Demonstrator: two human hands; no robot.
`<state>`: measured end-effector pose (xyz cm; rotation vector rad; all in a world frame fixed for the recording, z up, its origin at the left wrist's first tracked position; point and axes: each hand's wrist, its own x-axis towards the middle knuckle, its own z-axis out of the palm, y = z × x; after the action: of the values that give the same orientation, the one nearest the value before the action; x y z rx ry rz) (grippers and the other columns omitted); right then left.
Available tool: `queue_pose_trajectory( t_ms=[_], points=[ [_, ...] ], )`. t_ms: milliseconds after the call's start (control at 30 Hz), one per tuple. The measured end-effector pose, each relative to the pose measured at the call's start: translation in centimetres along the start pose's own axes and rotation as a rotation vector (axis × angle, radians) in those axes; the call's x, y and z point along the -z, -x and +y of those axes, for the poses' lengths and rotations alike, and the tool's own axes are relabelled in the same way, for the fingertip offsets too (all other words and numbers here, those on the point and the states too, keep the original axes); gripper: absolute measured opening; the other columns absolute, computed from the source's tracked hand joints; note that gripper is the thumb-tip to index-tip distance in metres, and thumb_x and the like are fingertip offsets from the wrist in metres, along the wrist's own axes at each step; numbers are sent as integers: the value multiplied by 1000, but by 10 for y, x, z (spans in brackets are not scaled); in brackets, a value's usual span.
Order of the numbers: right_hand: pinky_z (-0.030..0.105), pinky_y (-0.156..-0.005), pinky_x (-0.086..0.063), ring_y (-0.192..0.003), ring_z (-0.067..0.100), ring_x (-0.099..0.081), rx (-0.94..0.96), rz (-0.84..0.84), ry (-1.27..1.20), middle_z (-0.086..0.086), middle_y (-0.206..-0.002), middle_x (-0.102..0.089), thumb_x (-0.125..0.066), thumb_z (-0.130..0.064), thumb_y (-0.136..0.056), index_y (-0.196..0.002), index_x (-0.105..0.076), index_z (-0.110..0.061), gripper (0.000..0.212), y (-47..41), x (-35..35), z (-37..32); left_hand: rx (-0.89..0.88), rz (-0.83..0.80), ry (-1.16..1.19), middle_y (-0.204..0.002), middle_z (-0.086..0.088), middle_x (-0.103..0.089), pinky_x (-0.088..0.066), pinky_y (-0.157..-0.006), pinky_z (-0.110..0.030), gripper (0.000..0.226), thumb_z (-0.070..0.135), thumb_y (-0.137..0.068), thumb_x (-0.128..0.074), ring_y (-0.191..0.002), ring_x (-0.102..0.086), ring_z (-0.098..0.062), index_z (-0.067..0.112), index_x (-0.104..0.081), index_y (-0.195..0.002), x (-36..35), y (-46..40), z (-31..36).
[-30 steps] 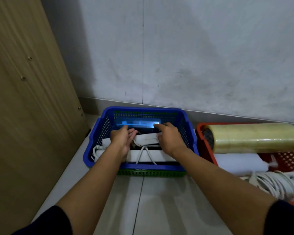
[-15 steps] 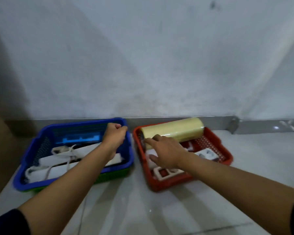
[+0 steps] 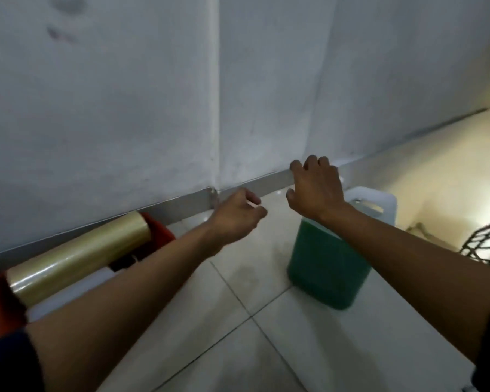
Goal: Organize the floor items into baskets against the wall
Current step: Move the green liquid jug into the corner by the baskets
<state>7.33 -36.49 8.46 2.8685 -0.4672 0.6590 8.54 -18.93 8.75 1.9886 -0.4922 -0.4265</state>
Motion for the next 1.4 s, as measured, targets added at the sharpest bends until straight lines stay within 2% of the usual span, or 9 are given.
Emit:
queue_pose_trajectory(
  t_ms=[67, 233, 467, 567, 700, 833, 1067, 1233, 1400],
  points=[
    [43, -94, -39, -113, 36, -48, -131, 7, 8, 20, -124, -53, -59, -43, -82, -126, -49, -13, 54, -1, 6, 34, 56, -93, -25, -119, -8, -58, -50, -88, -35, 27, 22, -95, -50, -110, -59, -26, 16, -48, -121, -31, -16, 21],
    [46, -104, -37, -130, 39, -41, -229, -429, -7, 19, -140, -46, -54, -69, -77, -131, -46, -13, 78, -9, 6, 105, 329, -263, 108, -138, -11, -48, -48, -95, -36, 46, 22, -96, -47, -119, -54, -29, 18, -35, -141, -74, -43, 75],
    [33, -89, -47, -106, 28, -62, -164, -1043, -149, 14, -120, -64, -63, -46, -82, -118, -58, -5, 55, -51, 17, 145, 588, -248, 361, -130, -13, -53, -49, -81, -32, 48, 28, -97, -45, -92, -58, -21, 21, -33, -143, -90, -79, 135],
    [30, -81, -48, -96, 27, -65, -231, -1103, -285, 15, -114, -67, -65, -37, -83, -112, -62, -4, 44, -51, 7, 145, 643, -254, 408, -131, -15, -52, -47, -75, -31, 51, 30, -97, -46, -89, -58, -20, 27, -29, -145, -90, -92, 143],
    [26, -72, -53, -76, 18, -63, -355, -1093, -406, 6, -89, -65, -63, -31, -87, -92, -55, -11, 22, -46, -4, 134, 735, -325, 401, -139, -13, -48, -48, -85, -34, 58, 33, -96, -47, -99, -56, -22, 29, -22, -148, -77, -103, 133],
    [28, -72, -57, -74, 17, -68, -455, -1052, -365, 0, -75, -65, -62, -35, -86, -71, -52, -20, 23, -52, -12, 131, 809, -413, 384, -141, -9, -46, -43, -96, -34, 58, 35, -96, -47, -106, -53, -22, 31, -22, -149, -51, -120, 121],
    [20, -70, -48, -78, 12, -60, -266, -1125, -211, -2, -85, -60, -56, -37, -88, -105, -60, -14, 29, -114, -4, 71, 807, -384, 347, -143, -11, -44, -43, -91, -33, 56, 33, -97, -43, -104, -52, -20, 28, -21, -149, 2, -164, 98],
    [24, -77, -50, -97, 17, -66, -163, -1152, -206, 3, -108, -68, -56, -39, -87, -114, -56, -12, 38, -161, -9, 19, 762, -274, 195, -142, -12, -46, -48, -68, -23, 58, 33, -95, -46, -103, -58, -23, 31, -24, -148, 45, -197, 70],
    [29, -86, -50, -107, 22, -64, -48, -1132, -269, 6, -118, -66, -59, -42, -83, -117, -57, -13, 44, -201, -27, -39, 642, -188, -88, -136, -15, -52, -45, -94, -31, 50, 27, -91, -55, -121, -54, -32, 17, -40, -137, 99, -213, 38]
  ],
)
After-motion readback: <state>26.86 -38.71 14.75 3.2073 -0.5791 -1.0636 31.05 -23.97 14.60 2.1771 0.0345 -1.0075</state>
